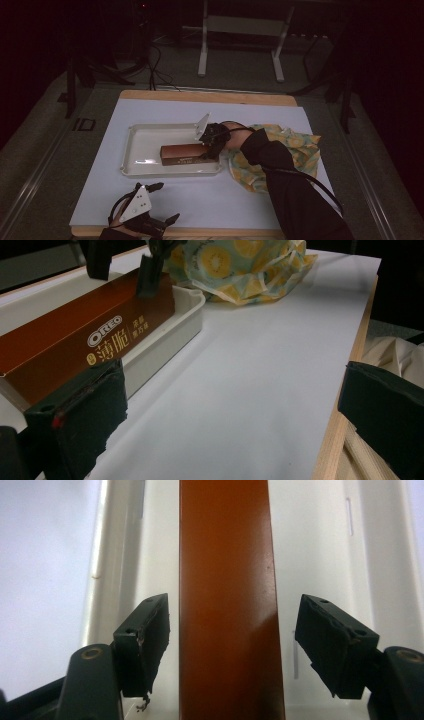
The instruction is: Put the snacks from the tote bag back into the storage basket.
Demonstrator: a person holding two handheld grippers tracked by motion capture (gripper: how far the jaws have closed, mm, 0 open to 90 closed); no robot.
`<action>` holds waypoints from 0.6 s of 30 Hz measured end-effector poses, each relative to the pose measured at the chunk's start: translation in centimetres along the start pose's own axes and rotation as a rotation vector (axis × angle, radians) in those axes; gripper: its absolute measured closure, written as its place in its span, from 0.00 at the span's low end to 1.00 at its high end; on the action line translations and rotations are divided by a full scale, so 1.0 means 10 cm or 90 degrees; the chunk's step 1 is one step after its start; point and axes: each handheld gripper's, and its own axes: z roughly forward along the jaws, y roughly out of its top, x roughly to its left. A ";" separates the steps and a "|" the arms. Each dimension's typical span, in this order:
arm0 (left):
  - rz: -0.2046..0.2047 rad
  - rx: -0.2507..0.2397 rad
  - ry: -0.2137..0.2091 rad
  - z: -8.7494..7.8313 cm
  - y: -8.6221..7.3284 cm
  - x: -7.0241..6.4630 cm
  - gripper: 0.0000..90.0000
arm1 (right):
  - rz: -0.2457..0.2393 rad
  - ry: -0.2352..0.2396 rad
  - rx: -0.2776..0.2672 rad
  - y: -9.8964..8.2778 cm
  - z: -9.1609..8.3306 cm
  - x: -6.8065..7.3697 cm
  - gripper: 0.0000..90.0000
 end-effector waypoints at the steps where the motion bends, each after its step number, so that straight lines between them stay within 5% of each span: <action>1: 0.000 0.000 0.000 0.00 0.00 0.00 0.00 | 0.002 -0.003 -0.001 0.00 -0.03 0.00 0.34; 18: 0.000 0.003 -0.001 0.02 0.01 0.00 0.00 | 0.020 -0.032 -0.029 -0.04 -0.44 0.07 0.34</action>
